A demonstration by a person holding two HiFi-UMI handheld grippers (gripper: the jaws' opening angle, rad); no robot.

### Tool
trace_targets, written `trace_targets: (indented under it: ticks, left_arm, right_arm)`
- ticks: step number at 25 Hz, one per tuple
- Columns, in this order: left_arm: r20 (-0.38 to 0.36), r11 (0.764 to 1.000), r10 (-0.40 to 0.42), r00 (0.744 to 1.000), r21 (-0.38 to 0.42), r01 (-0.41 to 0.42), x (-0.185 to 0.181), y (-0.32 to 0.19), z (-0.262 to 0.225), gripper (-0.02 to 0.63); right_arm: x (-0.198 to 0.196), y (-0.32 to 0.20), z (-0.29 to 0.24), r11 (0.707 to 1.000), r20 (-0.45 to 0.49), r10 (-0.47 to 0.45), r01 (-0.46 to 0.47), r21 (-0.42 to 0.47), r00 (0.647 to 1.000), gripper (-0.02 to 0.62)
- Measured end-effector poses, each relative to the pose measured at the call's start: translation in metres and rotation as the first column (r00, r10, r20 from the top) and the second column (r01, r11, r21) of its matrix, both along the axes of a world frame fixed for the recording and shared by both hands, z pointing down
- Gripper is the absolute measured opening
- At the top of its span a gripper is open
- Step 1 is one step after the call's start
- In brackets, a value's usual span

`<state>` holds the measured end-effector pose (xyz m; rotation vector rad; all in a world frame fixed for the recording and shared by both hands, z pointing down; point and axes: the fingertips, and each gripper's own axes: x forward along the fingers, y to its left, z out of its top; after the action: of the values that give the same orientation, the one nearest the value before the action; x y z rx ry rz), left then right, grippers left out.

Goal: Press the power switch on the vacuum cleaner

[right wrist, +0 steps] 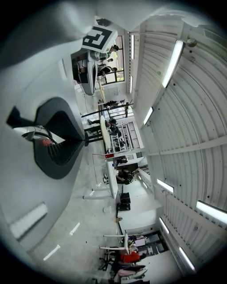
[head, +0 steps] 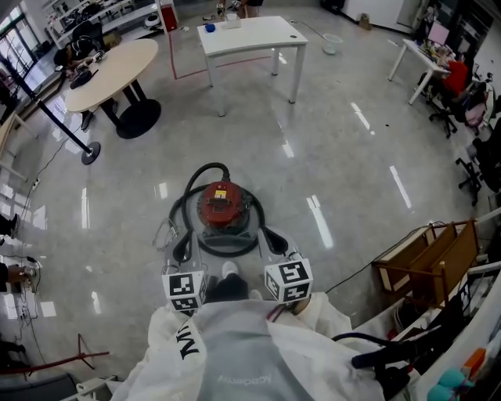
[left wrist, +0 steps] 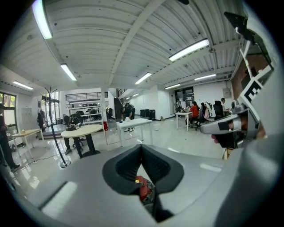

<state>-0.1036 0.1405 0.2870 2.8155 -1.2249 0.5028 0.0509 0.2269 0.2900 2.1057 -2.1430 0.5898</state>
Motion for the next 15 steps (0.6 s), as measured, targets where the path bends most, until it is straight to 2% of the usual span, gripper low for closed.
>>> trace_targets:
  ticks: [15]
  left_arm:
    - [-0.014, 0.999, -0.003, 1.000, -0.042, 0.002, 0.007, -0.048, 0.014, 0.000]
  right_arm:
    - [0.002, -0.041, 0.011, 0.998, -0.013, -0.010, 0.009, -0.060, 1.000, 0.000]
